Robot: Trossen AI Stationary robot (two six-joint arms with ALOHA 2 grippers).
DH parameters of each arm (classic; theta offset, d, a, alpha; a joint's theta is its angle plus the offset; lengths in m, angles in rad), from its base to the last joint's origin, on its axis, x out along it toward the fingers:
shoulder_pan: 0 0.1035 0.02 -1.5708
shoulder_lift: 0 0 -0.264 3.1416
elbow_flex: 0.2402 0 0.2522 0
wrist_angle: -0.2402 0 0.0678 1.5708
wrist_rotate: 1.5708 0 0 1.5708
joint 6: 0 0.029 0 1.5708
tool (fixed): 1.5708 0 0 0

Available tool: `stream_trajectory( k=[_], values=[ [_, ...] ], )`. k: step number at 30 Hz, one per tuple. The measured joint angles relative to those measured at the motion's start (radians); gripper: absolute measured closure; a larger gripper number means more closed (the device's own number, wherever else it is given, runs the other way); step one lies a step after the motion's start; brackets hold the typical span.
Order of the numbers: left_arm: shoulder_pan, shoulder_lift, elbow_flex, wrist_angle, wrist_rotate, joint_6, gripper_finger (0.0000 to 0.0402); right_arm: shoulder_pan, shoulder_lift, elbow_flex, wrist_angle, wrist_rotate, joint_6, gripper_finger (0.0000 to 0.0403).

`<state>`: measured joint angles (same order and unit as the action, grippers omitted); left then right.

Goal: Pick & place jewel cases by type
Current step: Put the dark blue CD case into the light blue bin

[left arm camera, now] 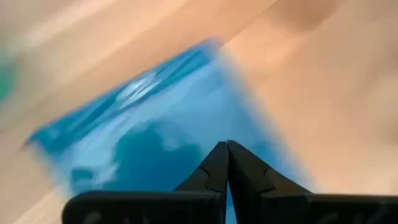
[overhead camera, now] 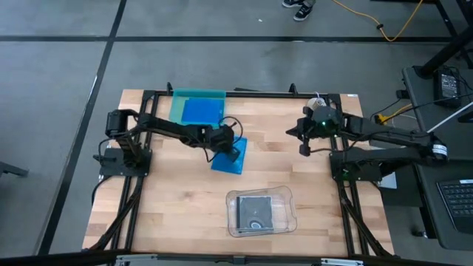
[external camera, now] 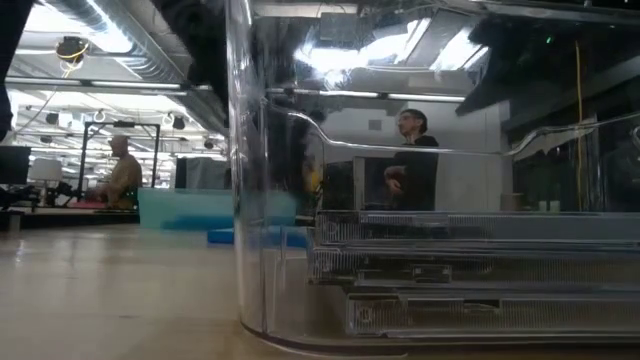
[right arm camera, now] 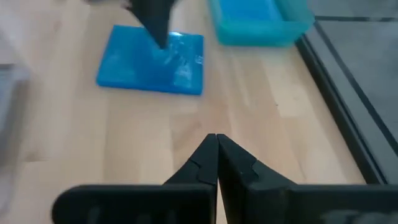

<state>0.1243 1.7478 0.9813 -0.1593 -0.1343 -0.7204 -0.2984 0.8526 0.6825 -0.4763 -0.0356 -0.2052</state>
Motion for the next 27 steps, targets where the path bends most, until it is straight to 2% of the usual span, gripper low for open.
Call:
stream_trajectory(
  k=[5,9,12,15,18,23,27],
  values=[
    [-0.036,-0.057,0.174,-0.084,-0.001,0.006,0.04,-0.098,0.02,-0.114,0.209,-0.097,0.018,0.0396],
    [-0.046,-0.132,0.28,-0.244,-0.075,-0.023,0.0399,-0.149,0.059,-0.171,0.316,-0.161,0.075,0.0396],
    [-0.044,-0.201,0.289,-0.421,-0.164,-0.147,0.04,-0.154,0.107,-0.182,0.346,-0.19,0.06,0.0395],
    [-0.043,-0.27,0.263,-0.581,-0.23,-0.269,0.0399,-0.153,0.17,-0.184,0.361,-0.194,0.042,0.0396],
    [-0.044,-0.332,0.182,-0.612,-0.235,-0.329,0.0394,-0.153,0.241,-0.182,0.377,-0.177,0.046,0.0396],
    [-0.04,-0.406,0.001,-0.447,-0.147,-0.369,0.0375,-0.146,0.357,-0.182,0.404,-0.176,0.067,0.0396],
    [-0.025,-0.417,-0.132,-0.245,-0.022,-0.378,0.0345,-0.127,0.445,-0.167,0.406,-0.175,0.099,0.0396]
  ],
)
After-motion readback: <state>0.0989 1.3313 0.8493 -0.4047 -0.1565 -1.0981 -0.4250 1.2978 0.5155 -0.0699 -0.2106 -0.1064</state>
